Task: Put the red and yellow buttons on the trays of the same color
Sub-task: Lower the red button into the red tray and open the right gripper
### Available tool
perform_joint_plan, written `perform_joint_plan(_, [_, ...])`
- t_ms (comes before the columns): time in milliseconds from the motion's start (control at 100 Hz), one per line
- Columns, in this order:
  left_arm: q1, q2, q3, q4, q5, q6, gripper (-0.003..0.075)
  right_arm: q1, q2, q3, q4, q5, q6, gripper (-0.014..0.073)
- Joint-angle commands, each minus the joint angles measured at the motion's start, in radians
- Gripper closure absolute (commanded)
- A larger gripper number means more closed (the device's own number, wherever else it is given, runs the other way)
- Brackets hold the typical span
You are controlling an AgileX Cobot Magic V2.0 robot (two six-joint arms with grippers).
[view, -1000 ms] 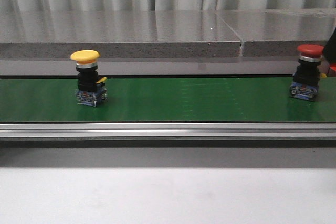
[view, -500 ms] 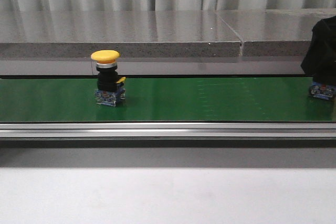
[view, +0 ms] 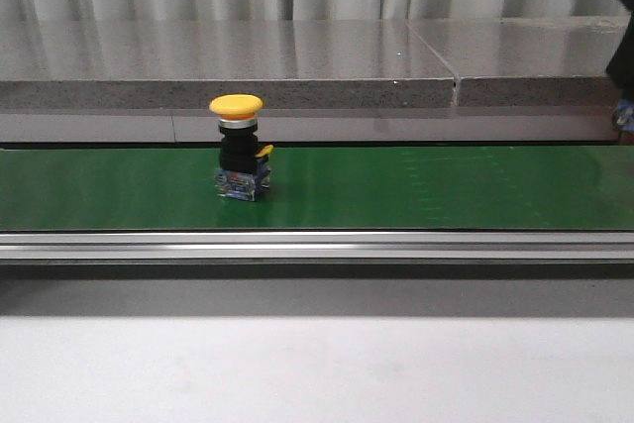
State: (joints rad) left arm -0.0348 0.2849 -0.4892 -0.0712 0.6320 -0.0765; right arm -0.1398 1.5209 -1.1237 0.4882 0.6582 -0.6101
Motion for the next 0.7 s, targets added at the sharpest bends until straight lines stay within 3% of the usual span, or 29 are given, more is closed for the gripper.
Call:
perform_joint_plan(0, [-0.009, 0.008, -0.023, -0.010, -0.066, -0.001, 0.0739, -0.063, -0.032, -0.083, 0.010, -0.022, 0.011, 0.0508])
perform_joint_plan(290, [-0.009, 0.008, -0.023, -0.010, -0.066, -0.001, 0.0739, -0.263, 0.048, -0.253, 0.010, -0.063, 0.037, 0.0508])
perform_joint_plan(690, [-0.009, 0.008, -0.023, -0.010, -0.066, -0.001, 0.0739, -0.383, 0.321, -0.531, 0.010, -0.087, 0.037, 0.0508])
